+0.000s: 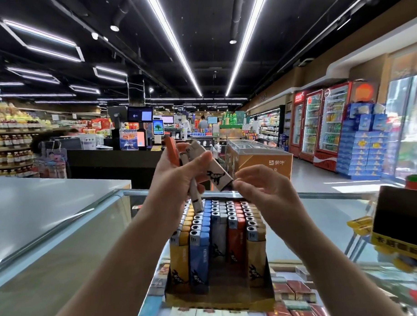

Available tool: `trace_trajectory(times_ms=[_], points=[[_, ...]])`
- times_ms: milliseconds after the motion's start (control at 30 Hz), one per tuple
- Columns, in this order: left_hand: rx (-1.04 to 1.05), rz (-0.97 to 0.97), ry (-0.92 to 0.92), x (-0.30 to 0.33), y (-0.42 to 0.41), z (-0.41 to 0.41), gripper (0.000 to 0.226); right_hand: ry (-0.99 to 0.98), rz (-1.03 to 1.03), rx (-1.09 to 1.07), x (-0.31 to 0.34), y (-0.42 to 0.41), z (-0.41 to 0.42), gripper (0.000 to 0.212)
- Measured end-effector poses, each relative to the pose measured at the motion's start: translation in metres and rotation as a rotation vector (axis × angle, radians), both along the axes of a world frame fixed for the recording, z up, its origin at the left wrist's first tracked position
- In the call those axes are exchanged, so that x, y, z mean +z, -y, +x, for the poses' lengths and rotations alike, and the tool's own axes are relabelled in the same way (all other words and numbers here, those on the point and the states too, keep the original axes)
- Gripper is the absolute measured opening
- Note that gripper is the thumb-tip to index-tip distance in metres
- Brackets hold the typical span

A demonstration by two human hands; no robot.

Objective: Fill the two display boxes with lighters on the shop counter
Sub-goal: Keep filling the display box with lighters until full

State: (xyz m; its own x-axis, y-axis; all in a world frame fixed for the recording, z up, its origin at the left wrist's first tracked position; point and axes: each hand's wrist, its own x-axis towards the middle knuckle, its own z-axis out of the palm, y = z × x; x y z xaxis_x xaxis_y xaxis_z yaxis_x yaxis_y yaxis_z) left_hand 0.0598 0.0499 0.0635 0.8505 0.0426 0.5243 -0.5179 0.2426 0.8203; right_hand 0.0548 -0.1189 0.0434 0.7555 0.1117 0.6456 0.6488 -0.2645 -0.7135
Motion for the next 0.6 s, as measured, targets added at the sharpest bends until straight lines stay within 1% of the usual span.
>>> trace_trajectory(times_ms=[100, 167, 233, 300, 367, 467, 600], points=[[-0.017, 0.021, 0.042, -0.001, -0.001, -0.006, 0.043, 0.052, 0.041, 0.133, 0.003, -0.007, -0.009, 0.021], [-0.015, 0.046, 0.092, -0.002, -0.004, -0.010, 0.042, 0.070, 0.078, 0.174, 0.005, -0.008, -0.012, 0.020], [-0.011, 0.128, 0.152, -0.003, -0.004, -0.013, 0.044, 0.078, 0.118, 0.210, 0.007, -0.009, -0.016, 0.020], [-0.034, 0.190, 0.217, -0.004, -0.001, -0.016, 0.046, 0.108, 0.078, 0.195, 0.008, -0.011, -0.020, 0.033], [-0.039, 0.239, 0.267, -0.005, 0.002, -0.018, 0.044, 0.161, -0.006, 0.160, 0.007, -0.014, -0.021, 0.038], [0.012, 0.309, 0.299, -0.007, 0.006, -0.018, 0.042, 0.165, -0.021, 0.188, 0.004, -0.013, -0.016, 0.053], [0.082, 0.250, 0.255, -0.007, 0.000, -0.017, 0.043, 0.166, 0.014, 0.198, 0.002, -0.008, -0.014, 0.071]])
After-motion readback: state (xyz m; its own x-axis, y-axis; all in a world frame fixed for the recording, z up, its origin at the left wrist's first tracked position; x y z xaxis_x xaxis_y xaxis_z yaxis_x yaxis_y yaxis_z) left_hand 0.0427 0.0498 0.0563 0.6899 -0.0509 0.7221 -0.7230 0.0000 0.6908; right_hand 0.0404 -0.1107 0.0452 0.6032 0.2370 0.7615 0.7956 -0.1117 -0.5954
